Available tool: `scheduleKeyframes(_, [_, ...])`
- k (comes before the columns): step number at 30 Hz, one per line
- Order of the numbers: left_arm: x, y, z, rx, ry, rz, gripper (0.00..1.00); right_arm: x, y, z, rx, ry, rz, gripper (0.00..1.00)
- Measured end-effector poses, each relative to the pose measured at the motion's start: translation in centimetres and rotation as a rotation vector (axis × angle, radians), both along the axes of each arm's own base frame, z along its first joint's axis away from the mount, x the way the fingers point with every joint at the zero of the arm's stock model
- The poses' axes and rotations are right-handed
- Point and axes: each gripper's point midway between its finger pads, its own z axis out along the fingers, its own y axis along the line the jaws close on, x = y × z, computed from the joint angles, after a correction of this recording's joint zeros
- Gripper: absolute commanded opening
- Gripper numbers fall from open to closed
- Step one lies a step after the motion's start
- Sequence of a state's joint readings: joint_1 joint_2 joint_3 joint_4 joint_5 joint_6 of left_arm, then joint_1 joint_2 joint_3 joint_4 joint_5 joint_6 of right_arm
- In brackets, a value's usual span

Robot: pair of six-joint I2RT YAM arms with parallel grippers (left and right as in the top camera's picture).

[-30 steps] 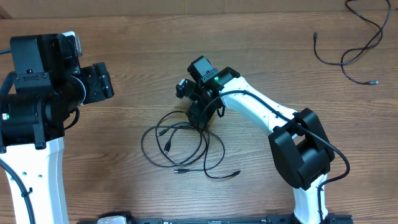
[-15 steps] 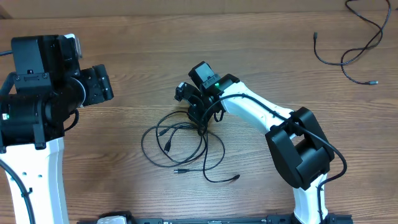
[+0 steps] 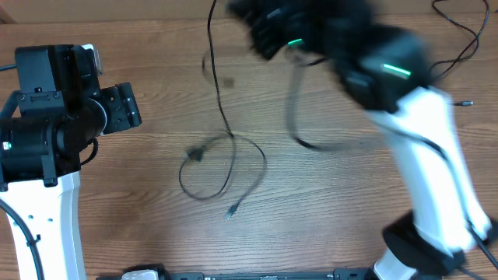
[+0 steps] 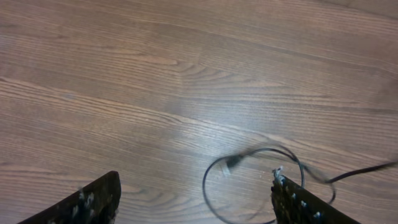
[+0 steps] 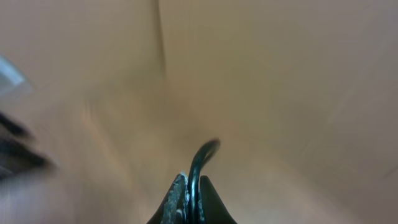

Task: Untangle cables
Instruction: 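Lift the cable and carry it to the top right, then release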

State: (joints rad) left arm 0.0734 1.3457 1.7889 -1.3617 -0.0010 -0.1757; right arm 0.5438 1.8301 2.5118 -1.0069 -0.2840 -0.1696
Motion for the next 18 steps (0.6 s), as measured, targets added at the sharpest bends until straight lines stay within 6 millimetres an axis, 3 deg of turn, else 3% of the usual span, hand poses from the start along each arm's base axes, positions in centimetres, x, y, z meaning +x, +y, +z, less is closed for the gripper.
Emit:
scheduleKeyframes(2, [0.0, 0.0, 0.0, 0.001, 0.0, 0.001, 0.77, -2.6, -2.9, 6.6, 0.095, -0.14, -0.028, 0.04])
scheduleKeyframes(4, [0.0, 0.1, 0.0, 0.003, 0.0, 0.002, 0.77, -4.6, -5.1, 10.7, 0.157, -0.244, -0.051, 0.04])
scheduleKeyframes(7, [0.0, 0.1, 0.0, 0.003, 0.001, 0.003, 0.77, -6.2, -7.9, 15.0, 0.228, -0.369, -0.093, 0.04])
scheduleKeyframes(11, [-0.1, 0.2, -0.1, 0.007, 0.005, 0.006, 0.77, -4.9, -10.0, 17.1, 0.274, -0.449, -0.153, 0.04])
scheduleKeyframes(18, [-0.4, 0.3, -0.3, 0.014, 0.022, 0.011, 0.78, -0.2, -14.7, 17.1, 0.307, -0.45, -0.27, 0.04])
